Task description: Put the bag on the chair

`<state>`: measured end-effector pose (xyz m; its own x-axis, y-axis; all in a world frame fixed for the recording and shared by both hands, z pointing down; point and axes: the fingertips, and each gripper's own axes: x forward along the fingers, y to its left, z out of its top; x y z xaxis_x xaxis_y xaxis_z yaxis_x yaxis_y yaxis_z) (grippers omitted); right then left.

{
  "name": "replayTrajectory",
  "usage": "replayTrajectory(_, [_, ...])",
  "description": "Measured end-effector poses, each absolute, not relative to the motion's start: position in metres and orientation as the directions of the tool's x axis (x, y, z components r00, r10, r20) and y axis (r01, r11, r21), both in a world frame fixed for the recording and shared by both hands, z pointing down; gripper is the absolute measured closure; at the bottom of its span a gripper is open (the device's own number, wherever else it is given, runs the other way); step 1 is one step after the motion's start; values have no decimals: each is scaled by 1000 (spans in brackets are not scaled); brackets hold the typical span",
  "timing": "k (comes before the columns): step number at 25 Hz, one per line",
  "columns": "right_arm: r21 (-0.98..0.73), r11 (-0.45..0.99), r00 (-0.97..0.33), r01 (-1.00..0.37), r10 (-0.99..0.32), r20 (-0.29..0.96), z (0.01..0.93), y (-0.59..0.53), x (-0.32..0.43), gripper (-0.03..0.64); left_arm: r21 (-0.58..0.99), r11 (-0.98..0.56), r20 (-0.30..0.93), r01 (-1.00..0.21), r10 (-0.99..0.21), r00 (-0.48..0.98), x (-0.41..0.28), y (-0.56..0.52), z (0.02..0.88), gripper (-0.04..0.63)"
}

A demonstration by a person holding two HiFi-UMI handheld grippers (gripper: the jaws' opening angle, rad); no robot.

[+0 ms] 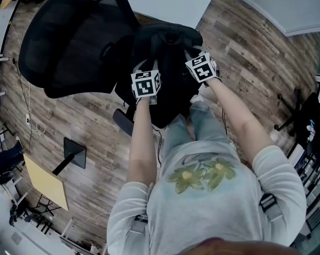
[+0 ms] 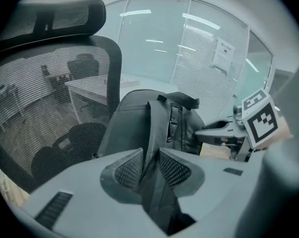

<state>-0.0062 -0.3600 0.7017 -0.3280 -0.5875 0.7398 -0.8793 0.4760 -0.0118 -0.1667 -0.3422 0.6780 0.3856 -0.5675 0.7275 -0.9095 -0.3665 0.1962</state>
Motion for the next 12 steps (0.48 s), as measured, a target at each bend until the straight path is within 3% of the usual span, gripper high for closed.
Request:
replayTrajectory(3, [-9, 480, -325, -877, -579, 748, 702, -360, -4, 552, 184, -365, 734, -913, -566, 375, -168, -343, 678, 482])
replayTrajectory(7, [-30, 459, -319, -888, -568, 759, 706, -360, 6, 470, 146, -355, 750, -923, -569, 337, -170, -345, 677, 479])
replayTrajectory(12, [-52, 468, -337, -882, -550, 764, 698, -353, 8, 422, 81, -351, 755, -933, -589, 287, -181, -350, 668, 474])
